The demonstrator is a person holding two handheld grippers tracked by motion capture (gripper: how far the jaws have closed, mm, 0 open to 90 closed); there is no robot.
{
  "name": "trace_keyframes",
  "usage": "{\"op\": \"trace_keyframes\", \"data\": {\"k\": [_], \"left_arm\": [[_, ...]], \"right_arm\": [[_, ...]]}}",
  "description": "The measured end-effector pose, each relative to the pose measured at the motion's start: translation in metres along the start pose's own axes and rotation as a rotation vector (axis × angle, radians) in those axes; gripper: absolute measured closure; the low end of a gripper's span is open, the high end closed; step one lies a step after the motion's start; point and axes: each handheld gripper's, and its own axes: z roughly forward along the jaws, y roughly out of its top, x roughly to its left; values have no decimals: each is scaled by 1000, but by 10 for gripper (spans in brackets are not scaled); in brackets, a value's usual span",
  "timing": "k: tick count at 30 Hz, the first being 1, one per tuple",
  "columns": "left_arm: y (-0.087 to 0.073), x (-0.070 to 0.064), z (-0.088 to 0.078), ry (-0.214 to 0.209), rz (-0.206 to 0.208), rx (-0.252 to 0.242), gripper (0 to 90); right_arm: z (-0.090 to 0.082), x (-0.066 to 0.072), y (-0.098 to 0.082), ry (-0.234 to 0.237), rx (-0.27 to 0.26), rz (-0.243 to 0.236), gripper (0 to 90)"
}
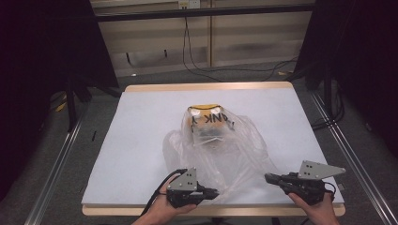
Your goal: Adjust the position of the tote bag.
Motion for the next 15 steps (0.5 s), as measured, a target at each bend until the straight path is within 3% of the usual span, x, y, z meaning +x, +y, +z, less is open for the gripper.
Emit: {"op": "trace_keyframes", "data": {"k": [15], "left_arm": [[20, 9, -27, 56, 11, -91, 881]], "right_arm": [[-3, 1, 23, 32, -107, -6, 900]]}}
